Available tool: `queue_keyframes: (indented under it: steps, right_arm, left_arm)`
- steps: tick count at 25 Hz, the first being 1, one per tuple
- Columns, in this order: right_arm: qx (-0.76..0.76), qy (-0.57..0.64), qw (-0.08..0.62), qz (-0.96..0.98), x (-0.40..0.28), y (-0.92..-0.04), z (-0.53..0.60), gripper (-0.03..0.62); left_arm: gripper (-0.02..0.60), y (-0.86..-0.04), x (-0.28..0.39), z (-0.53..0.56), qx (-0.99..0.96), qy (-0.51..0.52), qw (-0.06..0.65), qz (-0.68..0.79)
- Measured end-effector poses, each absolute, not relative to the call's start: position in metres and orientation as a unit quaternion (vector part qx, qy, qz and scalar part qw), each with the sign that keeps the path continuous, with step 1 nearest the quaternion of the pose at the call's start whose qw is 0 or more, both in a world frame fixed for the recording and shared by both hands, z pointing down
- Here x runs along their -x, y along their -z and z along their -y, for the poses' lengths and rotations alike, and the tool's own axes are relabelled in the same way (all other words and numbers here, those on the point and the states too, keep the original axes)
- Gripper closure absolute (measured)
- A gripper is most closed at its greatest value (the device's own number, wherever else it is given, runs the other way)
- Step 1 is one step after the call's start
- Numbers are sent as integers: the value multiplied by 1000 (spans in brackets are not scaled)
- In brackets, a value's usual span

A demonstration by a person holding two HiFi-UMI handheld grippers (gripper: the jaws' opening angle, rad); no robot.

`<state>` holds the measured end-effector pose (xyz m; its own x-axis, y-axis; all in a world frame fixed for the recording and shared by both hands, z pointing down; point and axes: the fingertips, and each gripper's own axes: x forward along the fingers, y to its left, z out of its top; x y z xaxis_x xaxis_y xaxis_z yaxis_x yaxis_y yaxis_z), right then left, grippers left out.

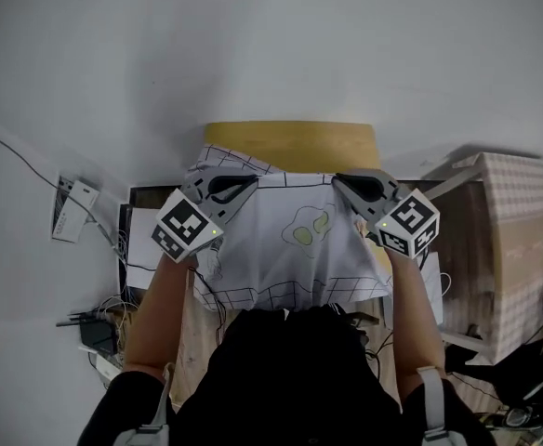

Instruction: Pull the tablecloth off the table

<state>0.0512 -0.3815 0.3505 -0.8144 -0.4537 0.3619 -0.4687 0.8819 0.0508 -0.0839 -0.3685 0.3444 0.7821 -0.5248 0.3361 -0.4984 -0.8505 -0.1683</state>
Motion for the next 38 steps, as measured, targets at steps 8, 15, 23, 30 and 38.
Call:
queue_keyframes:
  steps: [8,15,23,30,38]
  right_arm:
    - [-261,33,146,954,-43,-284,357,572]
    - [-277,65,131,950,-41,-234,350,572]
    - [-275,80,92,954,-55,-179,364,572]
    - [-265,98,64,957,-72,-139,353,572]
    - [-253,101,29,962,-118,-85,382,572]
  left_arm:
    - [568,-282,94,347,951,129,69,-274]
    - [568,-235,95,342,953,112,101,-264]
    - [568,-181,81,356,947,102,133,-274]
    - [568,-141,64,344,944,87,141,-284]
    - [568,-83,17,371,939,85,147,-300]
